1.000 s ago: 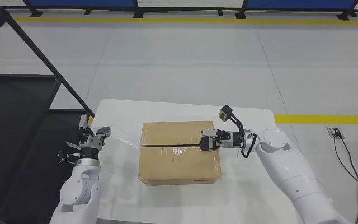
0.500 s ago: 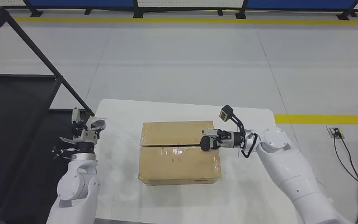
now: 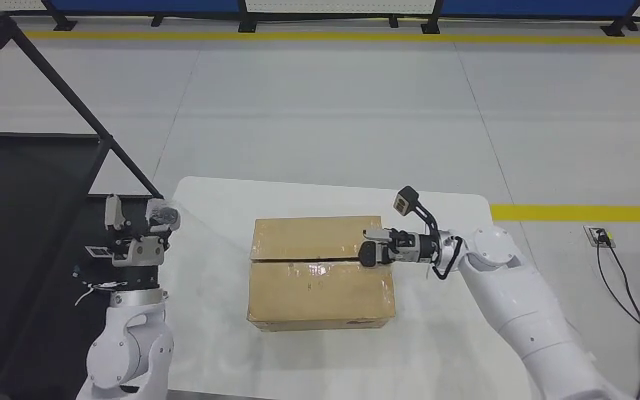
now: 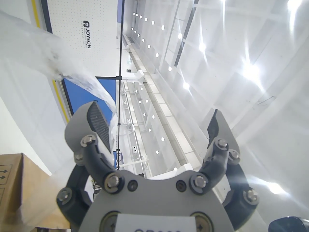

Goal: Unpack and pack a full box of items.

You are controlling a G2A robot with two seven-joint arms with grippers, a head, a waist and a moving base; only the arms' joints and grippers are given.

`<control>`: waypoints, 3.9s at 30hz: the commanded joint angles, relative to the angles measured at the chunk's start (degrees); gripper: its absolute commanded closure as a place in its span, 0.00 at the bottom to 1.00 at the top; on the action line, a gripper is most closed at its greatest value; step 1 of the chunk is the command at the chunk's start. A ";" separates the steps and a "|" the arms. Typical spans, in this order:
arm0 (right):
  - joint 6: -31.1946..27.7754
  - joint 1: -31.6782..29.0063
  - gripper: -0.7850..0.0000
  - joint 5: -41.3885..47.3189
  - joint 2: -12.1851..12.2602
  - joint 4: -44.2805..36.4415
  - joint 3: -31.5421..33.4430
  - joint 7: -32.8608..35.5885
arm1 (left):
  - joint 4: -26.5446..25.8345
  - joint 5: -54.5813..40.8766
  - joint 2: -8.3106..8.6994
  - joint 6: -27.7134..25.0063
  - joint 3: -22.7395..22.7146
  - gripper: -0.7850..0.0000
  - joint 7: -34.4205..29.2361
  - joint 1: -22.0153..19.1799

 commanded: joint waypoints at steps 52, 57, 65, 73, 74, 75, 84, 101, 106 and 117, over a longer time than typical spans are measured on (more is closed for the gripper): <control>-3.03 0.37 0.00 2.35 -1.34 8.27 1.00 0.81 | -12.56 24.33 -2.60 -3.33 16.09 0.00 1.39 4.70; -3.71 -0.55 0.00 3.01 -1.05 7.54 2.00 1.19 | -11.89 25.66 -2.88 -2.66 18.32 0.00 1.03 3.74; -5.74 -3.29 0.00 4.85 0.08 5.00 5.17 2.77 | -10.35 28.45 -3.34 -1.75 21.15 0.00 1.31 2.26; -7.69 -8.14 0.00 7.66 2.16 1.13 10.82 5.51 | -7.89 32.20 -3.85 -0.40 24.00 0.00 1.57 0.13; -7.81 -8.83 0.00 7.93 2.41 0.52 11.49 5.79 | -7.52 32.60 -3.93 -0.33 24.40 0.00 1.69 -0.13; -7.74 -9.50 0.00 8.10 2.66 -0.01 12.13 6.01 | -7.16 32.91 -4.00 -0.18 24.79 0.00 1.77 -0.37; -7.24 -14.79 0.00 9.66 4.53 -3.83 17.17 6.52 | -3.80 35.71 -4.64 1.44 27.82 0.00 1.56 -2.54; -6.65 -19.12 0.00 12.40 6.16 -3.84 21.52 7.12 | 2.14 39.50 -6.20 3.64 34.18 0.00 0.76 -6.88; -6.36 -18.85 0.00 12.72 6.33 -2.96 21.70 7.41 | 3.49 40.34 -6.61 3.95 35.35 0.00 0.67 -7.71; -5.84 -18.13 0.00 13.37 6.66 -1.18 21.93 7.92 | 6.42 40.99 -7.74 4.66 37.89 0.00 1.05 -10.08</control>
